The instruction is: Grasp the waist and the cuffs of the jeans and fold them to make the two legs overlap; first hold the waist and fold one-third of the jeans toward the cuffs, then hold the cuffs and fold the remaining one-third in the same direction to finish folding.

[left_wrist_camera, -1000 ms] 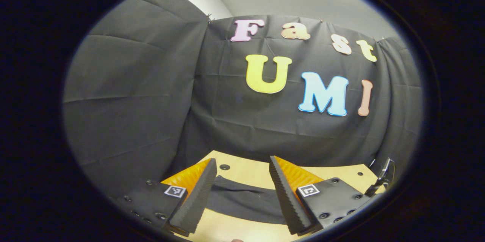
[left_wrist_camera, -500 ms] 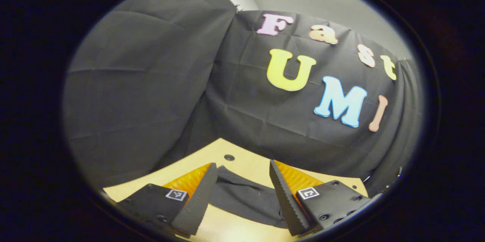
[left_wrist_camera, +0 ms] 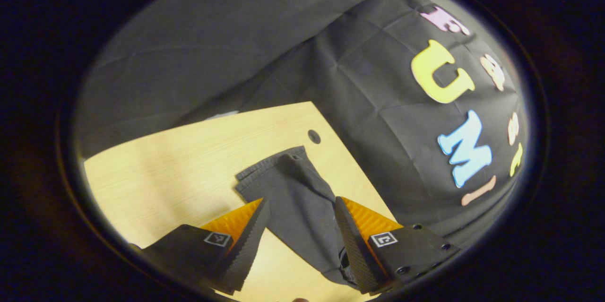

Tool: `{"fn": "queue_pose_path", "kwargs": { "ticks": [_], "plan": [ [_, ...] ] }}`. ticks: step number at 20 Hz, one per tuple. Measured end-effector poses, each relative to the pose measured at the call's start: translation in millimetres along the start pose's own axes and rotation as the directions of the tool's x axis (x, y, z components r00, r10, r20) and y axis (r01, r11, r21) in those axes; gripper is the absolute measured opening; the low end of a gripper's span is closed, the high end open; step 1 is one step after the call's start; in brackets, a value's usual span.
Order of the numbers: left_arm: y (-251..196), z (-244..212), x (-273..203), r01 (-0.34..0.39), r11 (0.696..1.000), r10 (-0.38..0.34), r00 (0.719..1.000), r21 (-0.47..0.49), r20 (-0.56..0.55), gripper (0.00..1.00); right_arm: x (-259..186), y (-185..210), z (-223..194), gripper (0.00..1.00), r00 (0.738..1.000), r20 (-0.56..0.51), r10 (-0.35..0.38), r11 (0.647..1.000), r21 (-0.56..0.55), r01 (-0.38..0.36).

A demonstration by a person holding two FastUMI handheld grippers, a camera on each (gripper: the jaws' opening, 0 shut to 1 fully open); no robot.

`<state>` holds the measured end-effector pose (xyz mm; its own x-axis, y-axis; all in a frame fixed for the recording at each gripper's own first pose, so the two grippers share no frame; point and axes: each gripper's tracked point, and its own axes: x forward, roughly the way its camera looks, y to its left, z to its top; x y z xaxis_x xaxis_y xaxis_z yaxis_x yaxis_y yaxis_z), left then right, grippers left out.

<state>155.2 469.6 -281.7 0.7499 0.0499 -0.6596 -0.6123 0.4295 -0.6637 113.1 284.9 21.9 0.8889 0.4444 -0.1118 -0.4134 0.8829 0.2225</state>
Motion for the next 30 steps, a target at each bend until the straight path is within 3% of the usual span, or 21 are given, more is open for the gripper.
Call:
{"fn": "queue_pose_path", "kwargs": {
  "ticks": [2, 6, 7, 10, 11, 12, 14, 18, 21, 23, 25, 26, 27, 28, 29, 30],
  "plan": [
    [17.4, -1.2, 22.9, -0.019, 0.997, 0.017, 0.999, -0.072, -0.029, 0.94, -5.1, -9.9, 4.7, 0.87, 0.999, 0.000, -0.048, 0.999, 0.020, 0.048],
    [57.1, -13.6, 52.1, -0.058, 0.978, 0.038, 0.994, -0.203, -0.100, 0.92, -7.8, -23.6, 9.1, 0.90, 0.992, -0.013, -0.127, 0.990, 0.058, 0.128],
    [66.9, -19.0, 56.8, -0.082, 0.970, 0.057, 0.992, -0.229, -0.113, 0.95, -7.6, -23.8, 7.6, 0.90, 0.990, -0.024, -0.141, 0.988, 0.066, 0.142],
    [79.2, -21.5, 64.8, -0.095, 0.953, 0.069, 0.992, -0.289, -0.101, 0.89, -7.6, -28.5, 8.2, 0.93, 0.983, -0.044, -0.178, 0.980, 0.087, 0.181],
    [82.9, -24.0, 69.9, -0.102, 0.950, 0.075, 0.992, -0.294, -0.104, 0.96, -7.4, -31.6, 7.6, 0.93, 0.981, -0.050, -0.189, 0.977, 0.090, 0.193],
    [86.1, -24.7, 76.2, -0.106, 0.949, 0.077, 0.991, -0.297, -0.107, 0.92, -6.5, -34.4, 7.7, 0.93, 0.978, -0.057, -0.201, 0.974, 0.094, 0.206],
    [84.7, -18.7, 82.5, -0.078, 0.945, 0.049, 0.994, -0.317, -0.098, 0.96, -6.3, -40.6, 9.9, 0.93, 0.972, -0.067, -0.226, 0.967, 0.103, 0.232],
    [76.1, -4.9, 100.3, -0.024, 0.931, -0.001, 0.998, -0.365, -0.068, 0.88, -2.5, -48.0, 20.7, 0.93, 0.965, -0.060, -0.257, 0.956, 0.131, 0.263],
    [74.4, -1.2, 108.4, 0.012, 0.925, -0.035, 0.998, -0.380, -0.054, 0.92, -0.8, -53.4, 22.2, 0.93, 0.961, -0.060, -0.270, 0.951, 0.136, 0.276],
    [68.6, -1.3, 115.9, 0.031, 0.931, -0.051, 0.998, -0.364, -0.045, 0.91, 0.7, -56.2, 20.0, 0.89, 0.959, -0.073, -0.274, 0.950, 0.133, 0.282],
    [66.1, -1.0, 126.6, 0.030, 0.944, -0.042, 0.999, -0.328, -0.031, 0.86, 3.3, -54.8, 17.8, 0.93, 0.959, -0.086, -0.269, 0.951, 0.131, 0.279],
    [65.7, -3.7, 131.6, 0.023, 0.953, -0.033, 0.999, -0.303, -0.029, 0.91, 4.9, -53.9, 17.7, 0.93, 0.960, -0.090, -0.266, 0.952, 0.132, 0.276],
    [60.6, -2.1, 137.3, 0.028, 0.959, -0.032, 0.999, -0.283, -0.010, 0.78, 6.1, -54.3, 17.2, 0.93, 0.960, -0.094, -0.265, 0.952, 0.131, 0.276],
    [57.1, -1.0, 141.8, 0.029, 0.964, -0.027, 1.000, -0.265, 0.012, 0.72, 6.9, -55.5, 17.3, 0.98, 0.959, -0.097, -0.268, 0.951, 0.131, 0.279],
    [54.7, -1.0, 147.6, 0.027, 0.971, -0.021, 0.999, -0.237, 0.028, 0.57, 6.7, -57.1, 15.7, 0.98, 0.957, -0.102, -0.272, 0.950, 0.130, 0.283],
    [53.9, -1.7, 151.0, 0.015, 0.980, -0.006, 0.999, -0.201, 0.044, 0.54, 6.8, -59.2, 15.6, 0.98, 0.955, -0.107, -0.277, 0.949, 0.128, 0.289]
  ]
}}
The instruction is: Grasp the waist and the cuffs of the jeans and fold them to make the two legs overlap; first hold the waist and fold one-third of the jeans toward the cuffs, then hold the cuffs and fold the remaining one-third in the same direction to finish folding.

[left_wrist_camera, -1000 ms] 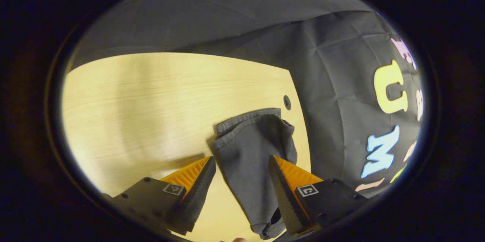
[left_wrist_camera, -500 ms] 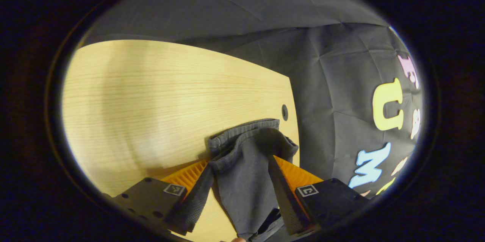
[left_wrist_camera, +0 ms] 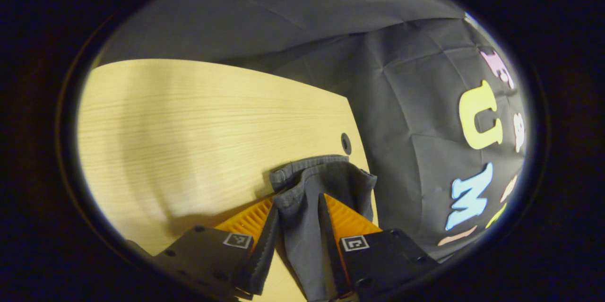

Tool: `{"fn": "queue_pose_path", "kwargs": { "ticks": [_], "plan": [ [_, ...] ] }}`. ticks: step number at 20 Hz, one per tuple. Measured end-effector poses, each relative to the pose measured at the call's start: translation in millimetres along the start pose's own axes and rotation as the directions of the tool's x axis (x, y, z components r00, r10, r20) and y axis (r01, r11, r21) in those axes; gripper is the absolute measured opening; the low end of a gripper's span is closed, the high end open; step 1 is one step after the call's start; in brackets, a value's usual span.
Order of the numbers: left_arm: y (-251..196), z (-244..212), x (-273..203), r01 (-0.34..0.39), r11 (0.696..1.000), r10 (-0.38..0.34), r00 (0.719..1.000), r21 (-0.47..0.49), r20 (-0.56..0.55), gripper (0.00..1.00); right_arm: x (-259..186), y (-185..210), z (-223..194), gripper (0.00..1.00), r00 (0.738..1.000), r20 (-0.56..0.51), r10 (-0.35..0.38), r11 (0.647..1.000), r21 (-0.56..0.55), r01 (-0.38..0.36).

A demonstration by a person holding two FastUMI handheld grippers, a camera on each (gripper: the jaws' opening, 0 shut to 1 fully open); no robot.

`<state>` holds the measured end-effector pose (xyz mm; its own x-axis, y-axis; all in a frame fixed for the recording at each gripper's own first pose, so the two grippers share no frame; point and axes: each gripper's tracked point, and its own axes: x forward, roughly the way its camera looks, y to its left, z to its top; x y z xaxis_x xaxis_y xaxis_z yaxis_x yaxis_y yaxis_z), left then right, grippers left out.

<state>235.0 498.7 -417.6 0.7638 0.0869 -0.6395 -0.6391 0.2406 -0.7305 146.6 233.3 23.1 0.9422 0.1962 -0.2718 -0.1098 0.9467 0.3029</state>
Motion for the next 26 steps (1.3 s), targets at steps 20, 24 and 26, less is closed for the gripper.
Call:
{"fn": "queue_pose_path", "kwargs": {
  "ticks": [20, 24, 26],
  "plan": [
    [-94.5, -1.3, -16.0, 0.217, 0.969, -0.225, 0.973, 0.113, 0.056, 0.09, 4.2, 2.5, -4.5, 0.94, 0.998, -0.056, 0.021, 1.000, 0.018, -0.020],
    [-141.5, -21.3, -42.5, 0.318, 0.939, -0.324, 0.946, 0.128, 0.023, 0.08, -2.8, 4.6, -3.1, 0.93, 0.998, -0.046, 0.041, 0.999, 0.016, -0.041],
    [-167.4, -40.6, -60.8, 0.373, 0.917, -0.376, 0.927, 0.143, -0.009, 0.08, -7.4, 6.5, -0.6, 0.93, 0.998, -0.035, 0.055, 0.998, 0.014, -0.054]
  ]
}}
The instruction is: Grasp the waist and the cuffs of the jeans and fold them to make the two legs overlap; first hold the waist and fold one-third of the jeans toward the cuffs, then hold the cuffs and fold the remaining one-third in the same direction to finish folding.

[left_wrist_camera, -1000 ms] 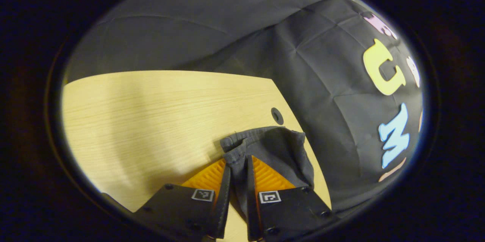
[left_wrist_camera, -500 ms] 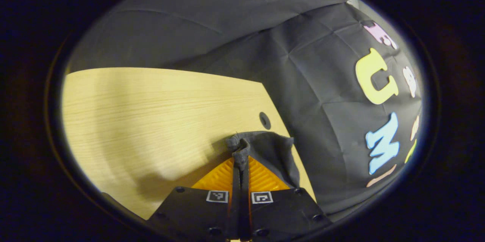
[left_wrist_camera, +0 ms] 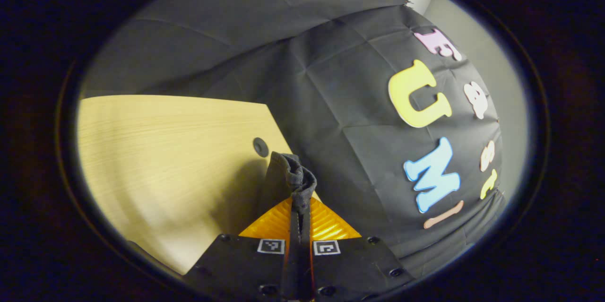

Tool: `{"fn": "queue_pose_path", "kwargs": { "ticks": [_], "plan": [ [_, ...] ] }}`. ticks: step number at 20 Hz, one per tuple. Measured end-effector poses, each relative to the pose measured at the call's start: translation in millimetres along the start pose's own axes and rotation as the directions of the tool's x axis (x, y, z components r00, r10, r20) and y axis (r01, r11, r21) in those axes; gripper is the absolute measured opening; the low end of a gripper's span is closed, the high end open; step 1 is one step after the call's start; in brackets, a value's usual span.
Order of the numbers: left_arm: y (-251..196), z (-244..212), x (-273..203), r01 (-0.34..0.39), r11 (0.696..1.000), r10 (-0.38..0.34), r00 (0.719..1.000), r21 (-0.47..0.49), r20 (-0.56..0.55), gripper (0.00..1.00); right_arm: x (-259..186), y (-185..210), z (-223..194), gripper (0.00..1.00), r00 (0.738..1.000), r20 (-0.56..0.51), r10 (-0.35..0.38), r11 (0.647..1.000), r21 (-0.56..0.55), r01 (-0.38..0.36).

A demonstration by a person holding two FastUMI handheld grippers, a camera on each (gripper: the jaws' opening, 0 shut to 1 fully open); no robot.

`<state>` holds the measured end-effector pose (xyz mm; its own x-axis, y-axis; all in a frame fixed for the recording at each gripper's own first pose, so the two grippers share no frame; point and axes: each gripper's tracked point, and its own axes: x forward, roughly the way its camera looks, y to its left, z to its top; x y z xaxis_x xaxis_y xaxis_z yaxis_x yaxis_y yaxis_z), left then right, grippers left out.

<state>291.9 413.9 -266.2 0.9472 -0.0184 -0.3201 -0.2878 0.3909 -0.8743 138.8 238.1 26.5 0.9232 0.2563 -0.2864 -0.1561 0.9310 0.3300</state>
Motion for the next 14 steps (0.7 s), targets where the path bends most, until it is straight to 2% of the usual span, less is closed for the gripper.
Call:
{"fn": "queue_pose_path", "kwargs": {
  "ticks": [3, 4, 5, 6, 7, 8, 10, 11, 14],
  "plan": [
    [-51.9, -30.9, -9.9, 0.082, 0.997, -0.082, 0.995, 0.005, -0.048, 0.08, -7.8, 2.9, 3.5, 0.93, 1.000, 0.018, 0.021, 1.000, -0.001, -0.021],
    [-68.5, -44.9, -13.4, 0.107, 0.994, -0.106, 0.992, 0.010, -0.066, 0.08, -10.6, 3.1, 6.5, 0.89, 0.999, 0.026, 0.026, 1.000, 0.001, -0.026],
    [-86.1, -60.7, -15.9, 0.129, 0.992, -0.127, 0.988, 0.017, -0.088, 0.08, -13.9, 4.4, 7.9, 0.93, 0.999, 0.034, 0.036, 0.999, 0.002, -0.036],
    [-101.5, -76.6, -20.7, 0.149, 0.988, -0.146, 0.983, 0.025, -0.114, 0.08, -15.4, 5.0, 10.6, 0.93, 0.998, 0.040, 0.044, 0.999, 0.003, -0.044],
    [-117.2, -92.3, -25.7, 0.172, 0.985, -0.166, 0.976, 0.033, -0.140, 0.08, -17.7, 4.4, 12.3, 0.89, 0.997, 0.048, 0.052, 0.999, 0.003, -0.053],
    [-131.7, -108.6, -32.9, 0.192, 0.981, -0.183, 0.969, 0.041, -0.164, 0.08, -18.9, 3.5, 15.9, 0.89, 0.997, 0.055, 0.061, 0.998, 0.002, -0.061],
    [-157.4, -140.8, -45.2, 0.225, 0.972, -0.206, 0.956, 0.069, -0.208, 0.08, -20.4, 2.7, 21.5, 0.89, 0.994, 0.070, 0.079, 0.997, -0.001, -0.080],
    [-168.3, -157.3, -51.0, 0.237, 0.968, -0.213, 0.950, 0.083, -0.229, 0.08, -20.8, 2.3, 23.7, 0.94, 0.993, 0.078, 0.089, 0.996, -0.004, -0.089],
    [-200.9, -213.7, -68.1, 0.272, 0.956, -0.227, 0.927, 0.115, -0.299, 0.08, -22.7, 2.0, 26.8, 0.95, 0.987, 0.093, 0.129, 0.991, -0.035, -0.126]
  ]
}}
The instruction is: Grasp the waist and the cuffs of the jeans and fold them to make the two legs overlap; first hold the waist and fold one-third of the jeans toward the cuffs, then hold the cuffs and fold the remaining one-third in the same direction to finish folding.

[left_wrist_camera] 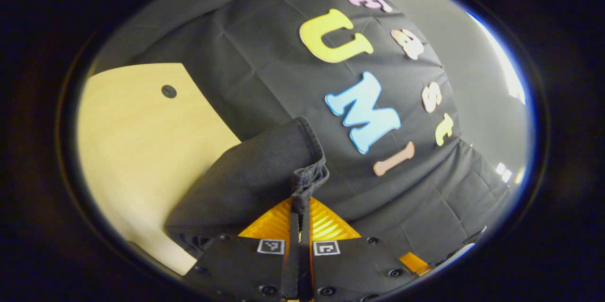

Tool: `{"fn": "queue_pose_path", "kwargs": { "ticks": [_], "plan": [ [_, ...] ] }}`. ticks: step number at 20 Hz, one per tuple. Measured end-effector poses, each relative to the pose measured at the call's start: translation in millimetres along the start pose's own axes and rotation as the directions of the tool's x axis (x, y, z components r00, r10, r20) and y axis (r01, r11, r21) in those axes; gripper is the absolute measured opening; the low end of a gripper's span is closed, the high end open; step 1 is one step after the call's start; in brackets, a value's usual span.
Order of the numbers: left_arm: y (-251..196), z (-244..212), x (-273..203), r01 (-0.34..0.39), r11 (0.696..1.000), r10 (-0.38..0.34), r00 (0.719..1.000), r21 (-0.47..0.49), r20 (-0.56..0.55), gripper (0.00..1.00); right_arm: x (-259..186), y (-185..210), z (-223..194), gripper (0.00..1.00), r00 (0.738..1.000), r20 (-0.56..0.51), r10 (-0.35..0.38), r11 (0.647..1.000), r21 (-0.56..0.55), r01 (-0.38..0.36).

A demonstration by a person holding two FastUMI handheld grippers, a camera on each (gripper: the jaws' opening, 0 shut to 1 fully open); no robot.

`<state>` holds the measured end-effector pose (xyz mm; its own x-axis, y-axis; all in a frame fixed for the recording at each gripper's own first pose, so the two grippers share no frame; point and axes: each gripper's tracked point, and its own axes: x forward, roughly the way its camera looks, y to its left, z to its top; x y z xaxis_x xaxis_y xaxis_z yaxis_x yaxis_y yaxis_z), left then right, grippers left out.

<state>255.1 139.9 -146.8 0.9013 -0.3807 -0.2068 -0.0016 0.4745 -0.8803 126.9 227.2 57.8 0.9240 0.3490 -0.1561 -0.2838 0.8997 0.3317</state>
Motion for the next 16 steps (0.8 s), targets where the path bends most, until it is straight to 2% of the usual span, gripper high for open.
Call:
{"fn": "queue_pose_path", "kwargs": {
  "ticks": [5, 7, 10, 14, 16],
  "plan": [
    [-41.1, -107.5, 14.2, 0.000, 0.998, 0.007, 0.993, 0.060, -0.120, 0.08, -7.6, -3.0, -13.3, 0.95, 0.997, -0.020, 0.076, 0.997, -0.033, -0.076],
    [-42.4, -157.9, 16.1, -0.026, 0.994, 0.045, 0.984, 0.108, -0.175, 0.08, -8.5, -7.0, -23.7, 0.95, 0.993, -0.045, 0.106, 0.994, -0.025, -0.107],
    [-21.9, -230.8, 10.4, -0.081, 0.980, 0.127, 0.959, 0.184, -0.253, 0.08, -12.2, -15.0, -33.6, 0.95, 0.987, -0.072, 0.145, 0.989, -0.013, -0.146],
    [13.8, -267.1, 4.3, -0.192, 0.956, 0.247, 0.934, 0.221, -0.258, 0.08, -18.5, -26.6, -39.7, 0.95, 0.980, -0.091, 0.177, 0.984, -0.002, -0.178],
    [12.7, -271.5, 6.6, -0.205, 0.950, 0.266, 0.927, 0.237, -0.263, 0.10, -20.8, -32.8, -37.6, 0.95, 0.980, -0.088, 0.180, 0.984, -0.002, -0.181]
  ]
}}
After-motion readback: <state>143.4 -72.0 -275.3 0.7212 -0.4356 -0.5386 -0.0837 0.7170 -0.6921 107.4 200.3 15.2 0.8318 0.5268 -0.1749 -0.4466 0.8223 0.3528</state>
